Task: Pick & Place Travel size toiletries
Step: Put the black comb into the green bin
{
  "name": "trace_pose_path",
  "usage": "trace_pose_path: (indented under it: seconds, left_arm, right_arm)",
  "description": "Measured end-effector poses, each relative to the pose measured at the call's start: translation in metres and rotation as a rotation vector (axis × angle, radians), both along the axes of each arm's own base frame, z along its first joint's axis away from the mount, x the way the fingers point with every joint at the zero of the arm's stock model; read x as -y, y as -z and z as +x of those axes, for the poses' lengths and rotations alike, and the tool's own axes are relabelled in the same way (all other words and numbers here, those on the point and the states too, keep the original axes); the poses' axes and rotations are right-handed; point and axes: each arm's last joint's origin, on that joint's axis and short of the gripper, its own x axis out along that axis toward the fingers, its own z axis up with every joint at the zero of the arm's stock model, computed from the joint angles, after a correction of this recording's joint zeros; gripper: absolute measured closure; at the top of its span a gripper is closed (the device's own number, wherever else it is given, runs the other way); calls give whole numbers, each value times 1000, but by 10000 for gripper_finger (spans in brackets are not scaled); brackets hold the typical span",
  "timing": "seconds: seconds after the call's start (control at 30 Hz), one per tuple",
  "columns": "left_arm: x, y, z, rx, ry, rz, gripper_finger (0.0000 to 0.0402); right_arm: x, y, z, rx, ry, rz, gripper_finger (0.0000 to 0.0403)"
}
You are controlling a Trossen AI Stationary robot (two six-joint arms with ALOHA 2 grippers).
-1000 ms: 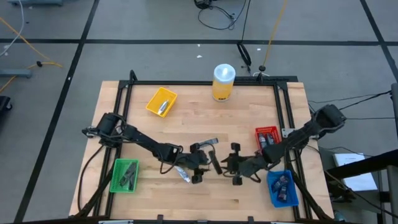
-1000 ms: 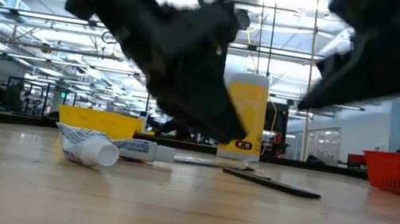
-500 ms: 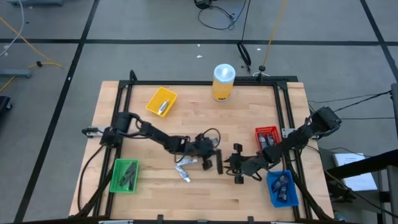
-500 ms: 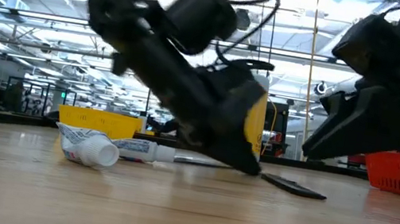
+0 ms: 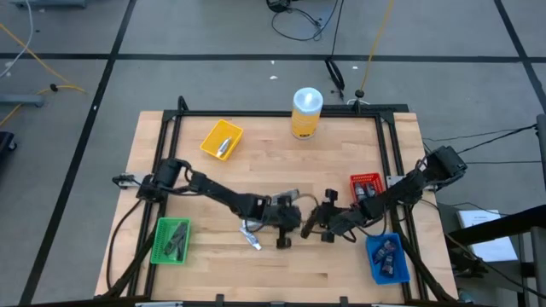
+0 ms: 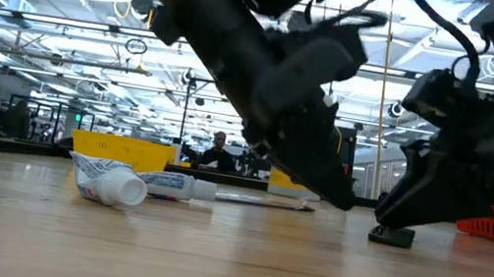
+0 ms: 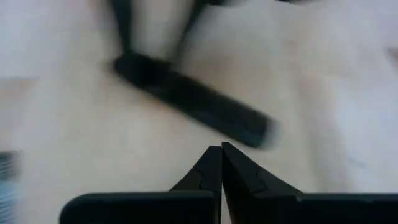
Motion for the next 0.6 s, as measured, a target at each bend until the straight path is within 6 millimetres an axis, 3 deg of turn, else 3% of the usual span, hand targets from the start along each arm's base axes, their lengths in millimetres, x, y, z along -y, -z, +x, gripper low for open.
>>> trace_pose_path:
  seconds: [0.17,0.33,0.43,0.6]
  left_arm:
    - [22,-3,-5,39,29,63,400]
    - [27,-30,-4,173,-58,93,393]
    - [29,-31,-2,201,-44,70,398]
    - [23,-12,6,205,-28,8,397]
  right_arm:
    - [8,7,-7,89,28,78,310]
    - [15,12,0,295,358,186,320]
    - [13,14,5,334,299,149,328]
    - [11,-3,6,364,178,131,340]
